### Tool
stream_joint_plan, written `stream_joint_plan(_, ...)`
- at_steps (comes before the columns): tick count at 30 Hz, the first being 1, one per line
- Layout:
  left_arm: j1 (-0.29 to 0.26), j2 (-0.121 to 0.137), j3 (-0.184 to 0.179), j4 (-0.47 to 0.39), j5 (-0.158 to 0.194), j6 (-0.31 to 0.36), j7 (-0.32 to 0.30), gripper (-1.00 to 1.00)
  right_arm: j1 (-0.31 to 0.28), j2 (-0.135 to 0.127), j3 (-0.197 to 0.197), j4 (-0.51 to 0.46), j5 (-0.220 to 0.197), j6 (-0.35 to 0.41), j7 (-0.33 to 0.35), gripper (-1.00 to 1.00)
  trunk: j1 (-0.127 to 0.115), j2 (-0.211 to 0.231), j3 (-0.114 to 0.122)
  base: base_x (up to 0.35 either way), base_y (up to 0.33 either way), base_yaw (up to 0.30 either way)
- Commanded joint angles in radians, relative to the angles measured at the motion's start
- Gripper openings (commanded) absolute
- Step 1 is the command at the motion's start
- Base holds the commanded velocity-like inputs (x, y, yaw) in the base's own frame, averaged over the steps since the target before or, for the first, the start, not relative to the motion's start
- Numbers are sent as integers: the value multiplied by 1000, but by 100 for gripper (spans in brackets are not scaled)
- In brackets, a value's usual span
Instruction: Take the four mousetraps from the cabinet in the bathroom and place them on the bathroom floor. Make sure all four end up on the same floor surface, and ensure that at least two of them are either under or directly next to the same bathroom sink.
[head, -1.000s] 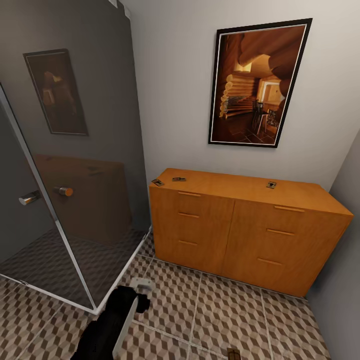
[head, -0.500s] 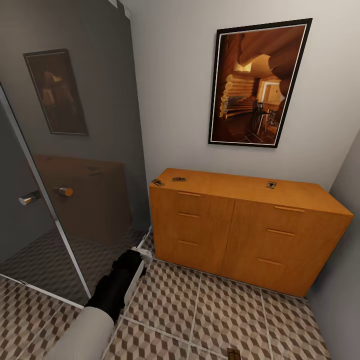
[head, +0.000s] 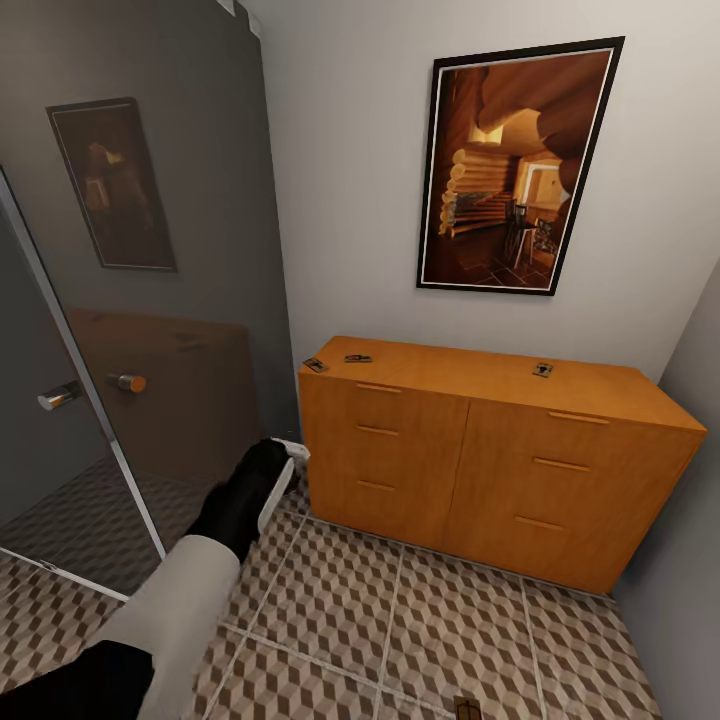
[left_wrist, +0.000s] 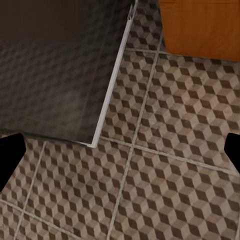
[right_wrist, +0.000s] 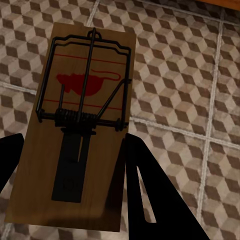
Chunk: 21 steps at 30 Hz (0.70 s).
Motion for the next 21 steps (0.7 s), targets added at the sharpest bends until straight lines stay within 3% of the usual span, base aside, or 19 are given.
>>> stream_joint_plan(1, -32, 0, -2, 28, -2, 5, -1, 100, -1, 0, 3, 1, -1, -3, -3, -100, 0, -1, -1, 0, 0, 0)
stream_joint_plan(9, -202, -1, -2, 162, 48, 5, -3, 100, -1, 0, 3, 1, -1, -2, -3, -100, 0, -1, -1, 0, 0, 0)
stream_joint_plan(21, -370, -7, 0, 273, 65, 10, -5, 100, -1, -1, 2, 0, -1, -3, -3, -100, 0, -1, -1, 0, 0, 0)
